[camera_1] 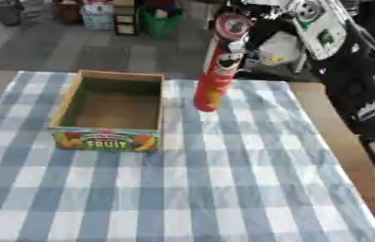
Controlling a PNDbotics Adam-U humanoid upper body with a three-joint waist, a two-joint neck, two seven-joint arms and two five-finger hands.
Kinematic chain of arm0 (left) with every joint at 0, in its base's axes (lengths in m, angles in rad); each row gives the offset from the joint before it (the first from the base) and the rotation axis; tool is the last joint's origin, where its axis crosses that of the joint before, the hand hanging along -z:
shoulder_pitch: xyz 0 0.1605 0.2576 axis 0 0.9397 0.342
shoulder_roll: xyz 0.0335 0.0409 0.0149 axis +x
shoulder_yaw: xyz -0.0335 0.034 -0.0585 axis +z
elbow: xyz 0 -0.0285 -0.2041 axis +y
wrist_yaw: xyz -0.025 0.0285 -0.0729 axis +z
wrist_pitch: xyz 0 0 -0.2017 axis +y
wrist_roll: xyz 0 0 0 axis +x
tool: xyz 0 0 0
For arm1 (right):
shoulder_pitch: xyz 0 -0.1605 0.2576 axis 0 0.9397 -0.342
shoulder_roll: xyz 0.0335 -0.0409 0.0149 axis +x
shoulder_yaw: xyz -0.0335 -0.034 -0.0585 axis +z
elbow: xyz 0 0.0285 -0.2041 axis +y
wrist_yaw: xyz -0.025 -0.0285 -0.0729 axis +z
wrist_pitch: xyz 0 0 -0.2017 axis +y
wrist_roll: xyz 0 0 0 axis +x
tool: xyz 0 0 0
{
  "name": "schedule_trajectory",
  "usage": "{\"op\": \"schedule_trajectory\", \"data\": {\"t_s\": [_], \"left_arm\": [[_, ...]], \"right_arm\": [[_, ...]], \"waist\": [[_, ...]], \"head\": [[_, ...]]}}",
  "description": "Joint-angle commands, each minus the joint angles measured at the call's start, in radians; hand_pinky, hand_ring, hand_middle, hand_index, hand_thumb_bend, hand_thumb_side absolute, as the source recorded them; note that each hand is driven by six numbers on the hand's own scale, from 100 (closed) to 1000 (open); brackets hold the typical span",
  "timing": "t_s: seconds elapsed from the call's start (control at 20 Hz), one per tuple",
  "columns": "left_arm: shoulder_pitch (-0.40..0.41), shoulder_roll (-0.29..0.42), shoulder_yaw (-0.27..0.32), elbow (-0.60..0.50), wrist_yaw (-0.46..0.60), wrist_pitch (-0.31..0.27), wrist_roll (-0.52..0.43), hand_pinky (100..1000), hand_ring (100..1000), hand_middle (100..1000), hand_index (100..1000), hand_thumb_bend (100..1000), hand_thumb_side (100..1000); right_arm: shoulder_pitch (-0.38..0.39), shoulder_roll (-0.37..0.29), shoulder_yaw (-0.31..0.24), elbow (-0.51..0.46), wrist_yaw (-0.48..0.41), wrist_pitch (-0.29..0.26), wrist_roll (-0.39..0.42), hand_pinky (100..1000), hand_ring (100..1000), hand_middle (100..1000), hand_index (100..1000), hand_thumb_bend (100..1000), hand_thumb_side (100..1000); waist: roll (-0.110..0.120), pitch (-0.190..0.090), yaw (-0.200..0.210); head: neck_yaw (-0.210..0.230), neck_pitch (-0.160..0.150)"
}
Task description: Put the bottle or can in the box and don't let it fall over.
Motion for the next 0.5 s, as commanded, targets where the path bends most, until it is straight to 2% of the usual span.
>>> {"op": "schedule_trajectory", "data": {"t_s": [0.05, 0.5], "left_arm": [[-0.02, 0.005, 0.002, -0.01, 0.005, -0.003, -0.006, 690, 522, 515, 695, 314, 468], [-0.047, -0.006, -0.009, -0.013, 0.014, -0.005, -0.019, 690, 521, 514, 695, 317, 467]], "right_arm": [[-0.049, -0.016, -0.002, -0.052, -0.026, -0.001, 0.002, 369, 498, 654, 812, 100, 297], [-0.109, 0.06, 0.037, -0.092, -0.024, -0.006, 0.04, 376, 502, 668, 823, 100, 301]], "waist": [[0.007, -0.017, 0.011], [0.01, -0.004, 0.078]], "head": [[-0.004, -0.01], [-0.032, -0.026]]}}
